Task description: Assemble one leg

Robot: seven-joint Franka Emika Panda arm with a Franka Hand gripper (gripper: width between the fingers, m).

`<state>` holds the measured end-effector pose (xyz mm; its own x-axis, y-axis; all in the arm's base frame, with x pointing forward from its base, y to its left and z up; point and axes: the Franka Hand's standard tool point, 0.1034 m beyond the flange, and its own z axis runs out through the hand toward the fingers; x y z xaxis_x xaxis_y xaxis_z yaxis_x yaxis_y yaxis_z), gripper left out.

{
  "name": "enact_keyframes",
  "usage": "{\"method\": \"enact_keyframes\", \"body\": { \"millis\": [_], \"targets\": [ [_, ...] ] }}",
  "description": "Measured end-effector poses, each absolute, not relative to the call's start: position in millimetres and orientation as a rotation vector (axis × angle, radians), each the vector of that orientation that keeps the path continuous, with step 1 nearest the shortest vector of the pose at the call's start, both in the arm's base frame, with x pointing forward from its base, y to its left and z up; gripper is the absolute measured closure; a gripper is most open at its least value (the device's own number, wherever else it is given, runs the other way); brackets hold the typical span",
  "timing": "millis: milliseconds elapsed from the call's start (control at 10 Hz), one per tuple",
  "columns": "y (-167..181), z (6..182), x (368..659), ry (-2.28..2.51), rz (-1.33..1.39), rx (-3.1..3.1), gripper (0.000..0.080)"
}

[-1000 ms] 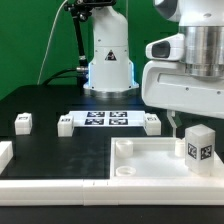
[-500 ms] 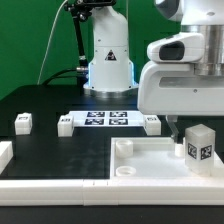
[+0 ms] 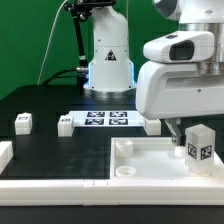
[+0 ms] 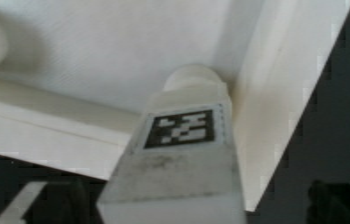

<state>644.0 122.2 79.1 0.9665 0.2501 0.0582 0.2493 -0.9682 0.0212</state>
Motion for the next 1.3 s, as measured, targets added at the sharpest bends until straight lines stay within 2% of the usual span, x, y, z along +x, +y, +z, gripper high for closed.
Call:
{"method": "enact_keyframes", "body": {
  "millis": [100, 200, 300, 600, 1300],
  "targets": [
    [122.1, 79.0, 644.0, 0.394, 0.094, 3.102, 0.0437],
    [122.2, 79.0, 643.9, 0.394, 0.094, 3.102, 0.0437],
    [121.9, 78.8, 643.8, 0.393, 0.094, 3.101, 0.0509],
    [122.3, 78.1, 643.4, 0.256, 0.098, 3.122, 0.0509],
    [118.0, 76.4, 641.6, -1.165, 0.116, 2.922, 0.0509]
  ]
}}
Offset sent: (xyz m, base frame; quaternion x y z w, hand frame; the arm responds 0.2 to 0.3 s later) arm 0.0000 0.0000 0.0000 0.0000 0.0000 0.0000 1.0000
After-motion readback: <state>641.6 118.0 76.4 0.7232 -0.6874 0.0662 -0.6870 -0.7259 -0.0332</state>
